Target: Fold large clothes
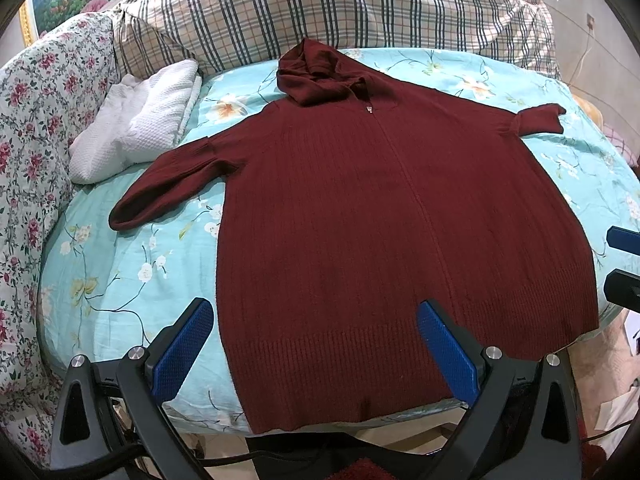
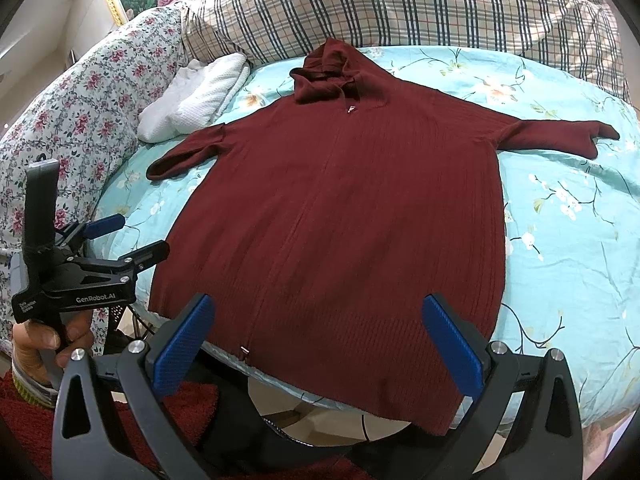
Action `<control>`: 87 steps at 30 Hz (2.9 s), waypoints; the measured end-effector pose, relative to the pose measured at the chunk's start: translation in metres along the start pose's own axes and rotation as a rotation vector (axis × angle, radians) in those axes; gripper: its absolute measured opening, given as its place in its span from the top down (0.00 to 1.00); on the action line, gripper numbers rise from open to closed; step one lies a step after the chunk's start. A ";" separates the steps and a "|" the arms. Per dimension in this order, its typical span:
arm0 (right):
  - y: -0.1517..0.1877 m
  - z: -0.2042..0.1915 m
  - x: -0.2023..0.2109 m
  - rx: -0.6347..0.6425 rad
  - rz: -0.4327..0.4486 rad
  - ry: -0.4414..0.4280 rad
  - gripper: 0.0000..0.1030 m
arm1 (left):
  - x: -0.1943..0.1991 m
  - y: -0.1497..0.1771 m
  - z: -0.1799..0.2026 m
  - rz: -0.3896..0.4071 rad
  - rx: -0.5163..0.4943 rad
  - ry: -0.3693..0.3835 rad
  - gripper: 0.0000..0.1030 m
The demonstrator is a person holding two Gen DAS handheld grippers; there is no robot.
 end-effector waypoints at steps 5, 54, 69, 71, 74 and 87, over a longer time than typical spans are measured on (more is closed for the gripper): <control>-0.005 -0.004 0.003 0.001 -0.002 0.001 0.00 | 0.000 0.000 0.000 -0.001 0.001 0.000 0.01; -0.236 0.518 -0.042 -0.783 0.264 0.431 0.42 | -0.142 -0.093 0.033 -0.199 0.030 0.056 0.01; -0.268 0.468 -0.070 -0.554 0.282 0.254 0.87 | -0.171 -0.109 0.055 -0.206 0.042 0.108 0.01; -0.277 0.408 -0.076 -0.457 0.283 0.117 0.87 | -0.167 -0.109 0.052 -0.194 0.051 0.112 0.01; -0.282 0.315 -0.093 -0.329 0.251 -0.072 0.87 | -0.160 -0.107 0.045 -0.185 0.079 0.130 0.01; -0.259 -0.002 -0.247 -0.015 -0.048 -0.444 0.87 | -0.150 -0.088 -0.012 -0.129 0.230 0.154 0.01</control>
Point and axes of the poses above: each gripper's, at about its wrist camera, not at the fingertips, and x roughly against the way its jaws point, z to its right, y to its underside, the point moved 6 cm from there along -x, roughly the way its jaws point, and after that the axes turned 1 degree about -x, right-handed, at the moved point
